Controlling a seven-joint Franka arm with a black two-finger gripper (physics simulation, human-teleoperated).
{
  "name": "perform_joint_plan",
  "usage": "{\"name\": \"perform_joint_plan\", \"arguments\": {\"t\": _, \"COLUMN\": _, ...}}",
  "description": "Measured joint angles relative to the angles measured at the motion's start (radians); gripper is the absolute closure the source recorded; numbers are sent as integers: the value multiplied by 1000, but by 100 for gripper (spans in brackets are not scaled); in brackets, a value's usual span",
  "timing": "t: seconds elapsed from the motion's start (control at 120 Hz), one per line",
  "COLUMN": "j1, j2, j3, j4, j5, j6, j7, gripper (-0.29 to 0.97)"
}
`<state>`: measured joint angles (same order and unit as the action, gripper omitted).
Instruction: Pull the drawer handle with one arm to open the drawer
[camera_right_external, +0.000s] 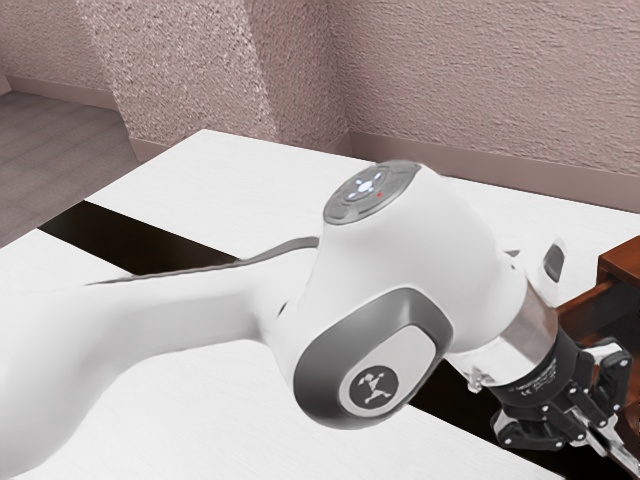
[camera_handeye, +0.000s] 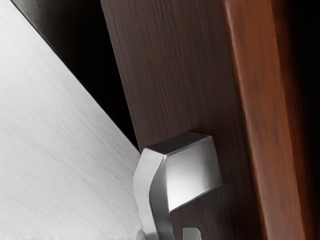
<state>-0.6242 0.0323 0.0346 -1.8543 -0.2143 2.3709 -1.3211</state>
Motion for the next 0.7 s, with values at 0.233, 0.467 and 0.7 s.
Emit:
{"name": "perform_joint_plan", "arguments": {"t": 0.233, "j1": 1, "j2": -80, "j3": -5, "j4": -91, "j5": -11, "j6": 17, "j7": -1, "gripper": 79}}
{"name": "perform_joint_plan", "arguments": {"t": 0.467, "j1": -8, "j2": -129, "j3": -7, "j4": -149, "j5": -21, "j6": 37, "j7": -3, "gripper": 79}}
{"name": "perform_joint_plan", "arguments": {"t": 0.7, "j1": -28, "j2": -168, "j3": -7, "j4": -195, "j5": -36, "j6": 51, "j7": -3, "gripper": 79}}
